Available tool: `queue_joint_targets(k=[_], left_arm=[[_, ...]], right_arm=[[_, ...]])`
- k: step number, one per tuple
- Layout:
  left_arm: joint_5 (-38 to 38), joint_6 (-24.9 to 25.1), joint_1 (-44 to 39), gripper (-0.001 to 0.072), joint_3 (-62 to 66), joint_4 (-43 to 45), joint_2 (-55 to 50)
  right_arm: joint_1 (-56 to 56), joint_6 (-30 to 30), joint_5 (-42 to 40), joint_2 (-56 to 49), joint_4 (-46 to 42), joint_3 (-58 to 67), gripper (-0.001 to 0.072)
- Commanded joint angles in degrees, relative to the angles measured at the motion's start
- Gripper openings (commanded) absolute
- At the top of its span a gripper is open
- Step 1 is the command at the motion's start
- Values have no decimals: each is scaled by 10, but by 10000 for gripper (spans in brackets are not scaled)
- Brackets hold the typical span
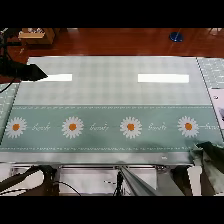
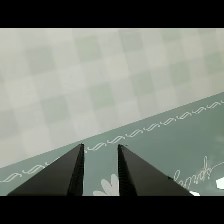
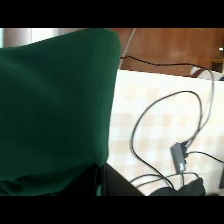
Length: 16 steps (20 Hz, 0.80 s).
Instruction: Fold the shirts.
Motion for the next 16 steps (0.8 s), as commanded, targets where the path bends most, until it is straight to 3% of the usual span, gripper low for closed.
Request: queue_joint_targets(k=[1, 5, 7, 9, 11, 12, 13, 14, 16], left_arm=[[4, 1, 0, 276, 0, 2, 0], [3, 0, 0, 276, 0, 2, 0], [4, 1, 0, 276, 0, 3, 0], [3, 1, 0, 277, 0, 3, -4], [3, 1, 0, 280, 0, 2, -12], [3, 1, -1, 374, 0, 2, -17], [3, -2, -2, 595, 0, 0, -25], [3, -3, -3, 704, 0, -10, -33], [3, -13, -15, 702, 0, -29, -53]], right_arm=[[0, -19, -24, 2, -41, -12, 254], [0, -21, -59, 2, -21, -12, 469], [0, -21, -97, -1, 24, -12, 484], [0, -27, -183, -10, 175, -12, 481], [2, -65, -264, -34, 467, -12, 472], [16, -66, -287, -56, 610, -12, 435], [48, -68, -300, -87, 735, -12, 432], [95, -71, -300, -119, 801, -12, 430], [235, -73, -281, -184, 786, -12, 430]])
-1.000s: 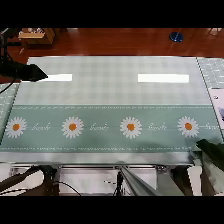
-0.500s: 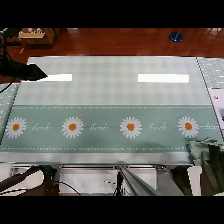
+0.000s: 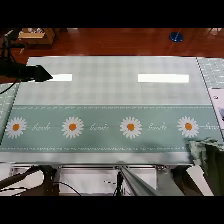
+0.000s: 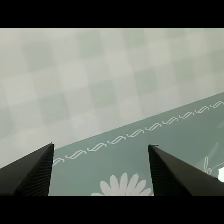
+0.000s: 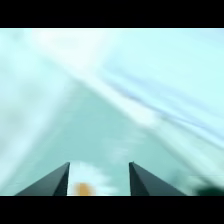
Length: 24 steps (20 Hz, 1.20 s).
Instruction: Fold the shirts.
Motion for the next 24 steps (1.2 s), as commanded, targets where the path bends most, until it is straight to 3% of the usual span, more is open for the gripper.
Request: queue_joint_targets(k=[1, 4, 6, 8, 14, 24], left_arm=[[-1, -23, -23, 701, 0, -19, -31], [-3, -70, -92, 691, 0, 45, -48], [0, -104, -150, 691, 0, 113, -46], [12, -128, -193, 693, 0, 146, -47], [40, -245, -224, 693, 0, 219, -47], [40, -243, -224, 693, 0, 229, -47]], right_arm=[[203, -12, -17, -103, 130, 0, 430], [402, -9, -17, -170, -45, 0, 448], [486, -3, -26, -191, -125, 0, 557], [546, -1, -51, -195, -177, 0, 558], [616, -5, -112, -195, -190, 0, 558], [616, -5, -116, -195, -189, 0, 555]])
